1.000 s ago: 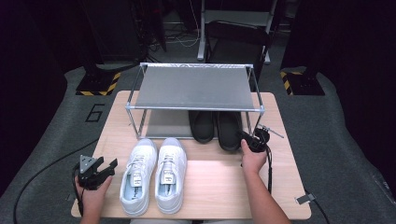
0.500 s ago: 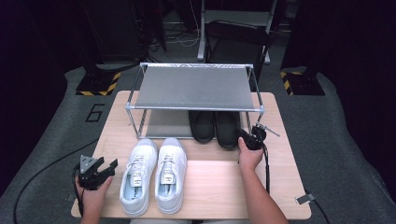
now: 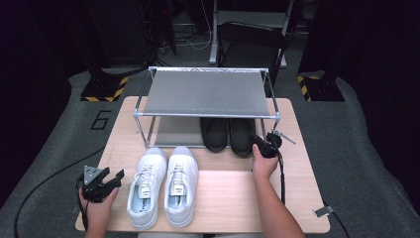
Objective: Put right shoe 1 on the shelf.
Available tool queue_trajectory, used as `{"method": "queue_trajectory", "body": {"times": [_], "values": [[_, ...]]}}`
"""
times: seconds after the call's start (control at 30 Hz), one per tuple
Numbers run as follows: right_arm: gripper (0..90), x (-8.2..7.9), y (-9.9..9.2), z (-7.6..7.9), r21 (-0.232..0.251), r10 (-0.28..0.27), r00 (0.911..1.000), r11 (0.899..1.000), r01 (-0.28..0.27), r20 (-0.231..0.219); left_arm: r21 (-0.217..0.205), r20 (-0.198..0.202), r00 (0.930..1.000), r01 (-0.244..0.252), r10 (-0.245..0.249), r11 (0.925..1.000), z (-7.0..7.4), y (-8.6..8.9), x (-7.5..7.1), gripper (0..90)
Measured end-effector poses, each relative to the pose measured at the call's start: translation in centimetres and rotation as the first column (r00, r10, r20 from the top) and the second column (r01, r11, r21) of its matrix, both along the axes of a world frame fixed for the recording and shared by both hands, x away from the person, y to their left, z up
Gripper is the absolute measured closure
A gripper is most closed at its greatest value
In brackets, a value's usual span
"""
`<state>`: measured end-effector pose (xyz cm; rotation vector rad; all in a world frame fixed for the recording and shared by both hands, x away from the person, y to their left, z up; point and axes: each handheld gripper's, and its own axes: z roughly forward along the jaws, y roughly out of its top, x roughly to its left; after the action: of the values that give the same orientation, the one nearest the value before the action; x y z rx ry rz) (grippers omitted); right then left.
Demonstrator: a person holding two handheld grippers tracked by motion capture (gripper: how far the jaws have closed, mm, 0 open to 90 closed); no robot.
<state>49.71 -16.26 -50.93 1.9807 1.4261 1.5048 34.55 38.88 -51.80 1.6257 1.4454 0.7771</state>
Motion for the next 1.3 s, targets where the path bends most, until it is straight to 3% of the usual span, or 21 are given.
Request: {"method": "queue_trajectory", "body": {"times": [0.07,0.3,0.8,1.3], "values": [[66.7,0.1,0.0,-0.1,0.000,0.002,1.0000,1.000,-0.002,0.005,-0.004,0.016,0.9999,-0.007,0.007,1.0000,-0.1,-0.1,0.0,38.6],[66.6,0.4,0.2,-0.6,-0.018,-0.004,0.9998,1.000,0.004,0.017,-0.004,0.014,0.9999,-0.010,0.010,0.9999,-0.2,-0.1,0.0,38.6],[66.5,0.7,0.4,-0.9,0.012,-0.028,0.9990,1.000,0.028,0.034,0.000,0.013,0.9999,-0.002,0.002,1.0000,-0.2,0.0,0.0,38.6],[65.6,0.9,0.4,-1.4,-0.015,-0.031,0.9984,0.999,0.032,0.048,0.003,0.002,1.0000,0.008,-0.008,1.0000,-0.1,-0.1,0.0,38.6]]}}
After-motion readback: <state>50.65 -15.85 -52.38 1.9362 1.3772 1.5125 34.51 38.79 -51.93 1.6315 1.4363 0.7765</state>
